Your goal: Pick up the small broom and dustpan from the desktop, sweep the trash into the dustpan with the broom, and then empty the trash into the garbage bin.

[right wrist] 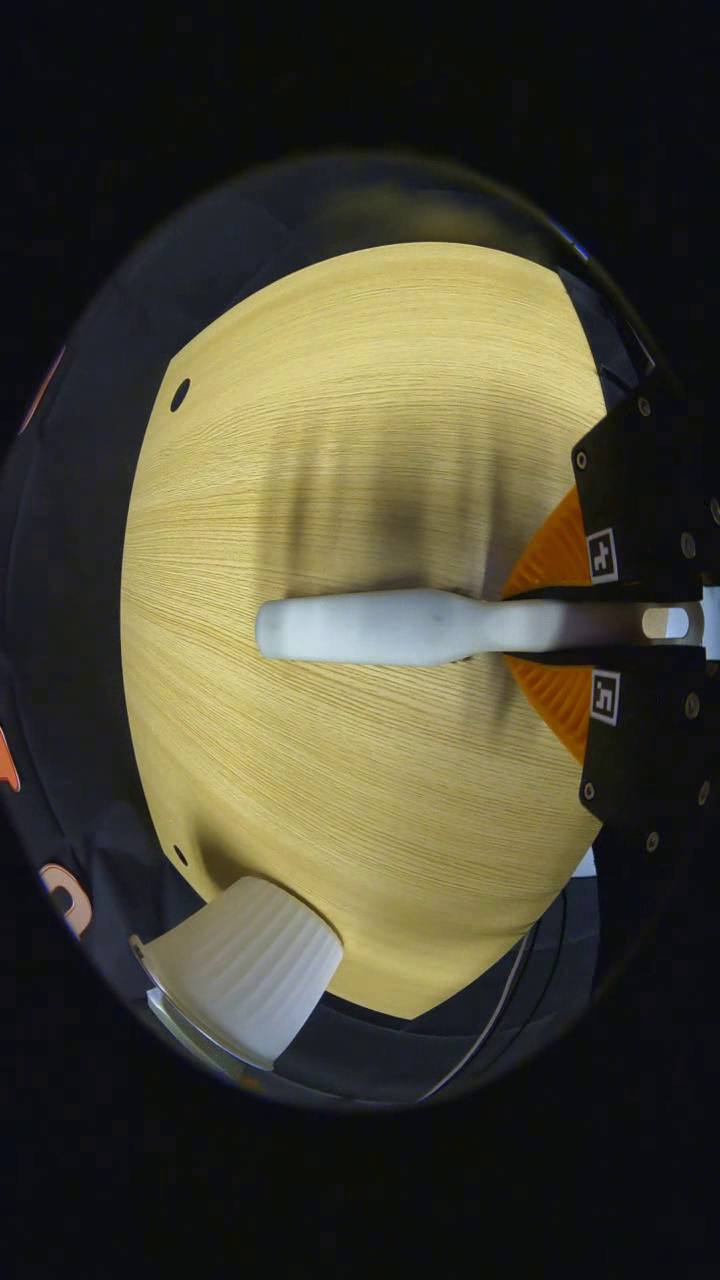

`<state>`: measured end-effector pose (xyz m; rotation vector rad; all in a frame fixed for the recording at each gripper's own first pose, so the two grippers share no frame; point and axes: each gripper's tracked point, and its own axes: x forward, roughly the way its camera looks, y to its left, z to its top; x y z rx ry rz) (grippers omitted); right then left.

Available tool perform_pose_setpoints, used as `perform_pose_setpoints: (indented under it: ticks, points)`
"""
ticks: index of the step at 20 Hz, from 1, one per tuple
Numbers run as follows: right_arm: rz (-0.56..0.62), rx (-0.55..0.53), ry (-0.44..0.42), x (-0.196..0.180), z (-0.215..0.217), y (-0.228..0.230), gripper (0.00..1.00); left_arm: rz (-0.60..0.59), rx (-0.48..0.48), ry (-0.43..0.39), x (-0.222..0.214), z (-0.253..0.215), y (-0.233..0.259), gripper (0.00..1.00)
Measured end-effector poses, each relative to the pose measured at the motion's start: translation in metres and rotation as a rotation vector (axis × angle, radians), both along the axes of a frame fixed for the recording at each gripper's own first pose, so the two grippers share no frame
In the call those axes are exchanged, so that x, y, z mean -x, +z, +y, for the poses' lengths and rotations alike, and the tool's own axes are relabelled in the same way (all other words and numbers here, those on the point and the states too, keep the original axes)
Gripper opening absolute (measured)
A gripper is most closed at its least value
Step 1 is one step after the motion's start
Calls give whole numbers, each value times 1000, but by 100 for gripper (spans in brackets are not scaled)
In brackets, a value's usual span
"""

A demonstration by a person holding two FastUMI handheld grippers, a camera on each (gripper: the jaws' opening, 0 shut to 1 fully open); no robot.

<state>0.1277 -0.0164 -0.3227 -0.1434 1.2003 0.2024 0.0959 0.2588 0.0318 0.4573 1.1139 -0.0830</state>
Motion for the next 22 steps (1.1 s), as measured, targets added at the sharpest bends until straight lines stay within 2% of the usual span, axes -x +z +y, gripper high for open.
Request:
perform_pose_setpoints:
  ticks: [2, 5, 11, 15, 18, 22]
  points:
    - [-5, 7, -3, -1, 0, 0, 17, -58, 69, 9, -4, -21, 5, 31]
    - [-14, 6, -18, -1, 1, 4, 17, -110, 155, -45, -2, -73, 11, 31]
    - [-39, -6, -58, -3, 7, 6, 17, -72, 281, -166, 10, -149, -9, 30]
    - [-53, -5, -85, -6, 11, 0, 17, -68, 326, -203, 1, -179, -37, 31]
    - [-54, -5, -98, -5, 11, -2, 17, -34, 352, -175, -3, -194, -77, 31]
    - [-54, -11, -106, -5, 12, -2, 17, 6, 343, -86, 1, -209, -156, 31]
